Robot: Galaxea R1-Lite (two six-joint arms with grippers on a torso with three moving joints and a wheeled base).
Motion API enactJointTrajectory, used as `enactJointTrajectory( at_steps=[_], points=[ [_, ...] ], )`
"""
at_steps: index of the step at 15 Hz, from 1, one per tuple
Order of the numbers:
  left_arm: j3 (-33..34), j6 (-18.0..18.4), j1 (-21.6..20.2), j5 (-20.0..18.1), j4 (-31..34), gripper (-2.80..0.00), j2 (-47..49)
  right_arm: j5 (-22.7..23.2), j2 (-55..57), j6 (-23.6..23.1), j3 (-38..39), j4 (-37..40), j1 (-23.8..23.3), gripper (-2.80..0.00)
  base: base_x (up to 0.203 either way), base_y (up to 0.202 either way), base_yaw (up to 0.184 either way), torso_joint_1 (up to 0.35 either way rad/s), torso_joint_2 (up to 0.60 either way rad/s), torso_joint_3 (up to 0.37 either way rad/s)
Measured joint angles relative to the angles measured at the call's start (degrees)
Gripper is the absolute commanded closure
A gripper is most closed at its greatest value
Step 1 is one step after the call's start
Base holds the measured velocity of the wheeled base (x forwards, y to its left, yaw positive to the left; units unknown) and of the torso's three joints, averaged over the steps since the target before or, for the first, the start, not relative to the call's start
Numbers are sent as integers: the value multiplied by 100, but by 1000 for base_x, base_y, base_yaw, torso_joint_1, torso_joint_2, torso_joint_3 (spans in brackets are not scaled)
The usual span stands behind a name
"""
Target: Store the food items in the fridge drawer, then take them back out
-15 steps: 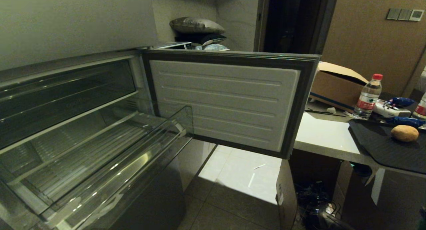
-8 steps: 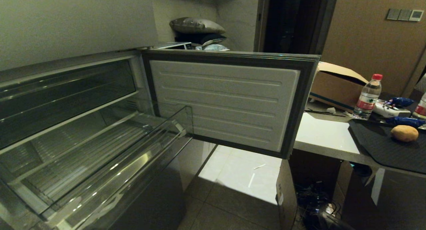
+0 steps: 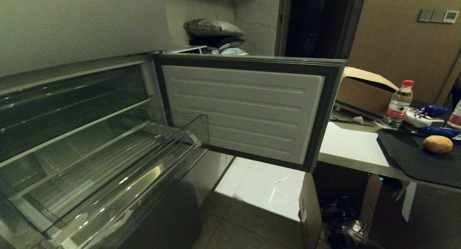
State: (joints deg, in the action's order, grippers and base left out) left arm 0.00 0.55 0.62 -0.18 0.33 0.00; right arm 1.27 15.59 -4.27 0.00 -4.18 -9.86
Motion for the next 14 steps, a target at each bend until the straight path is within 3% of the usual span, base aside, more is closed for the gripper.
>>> enactJointTrajectory(
  at_steps=[6, 9, 14],
  points=[
    [0, 0, 0, 2, 2, 0, 0, -6, -253, -50, 0, -4, 749, 0, 0, 0, 0, 0, 0, 0],
    [0, -3, -2, 0, 0, 0, 0, -1, -845, -194, 0, -6, 896, 0, 0, 0, 0, 0, 0, 0],
    [0, -21, 0, 0, -2, 0, 0, -138, -1479, 284, 0, -23, 948, 0, 0, 0, 0, 0, 0, 0]
  ],
)
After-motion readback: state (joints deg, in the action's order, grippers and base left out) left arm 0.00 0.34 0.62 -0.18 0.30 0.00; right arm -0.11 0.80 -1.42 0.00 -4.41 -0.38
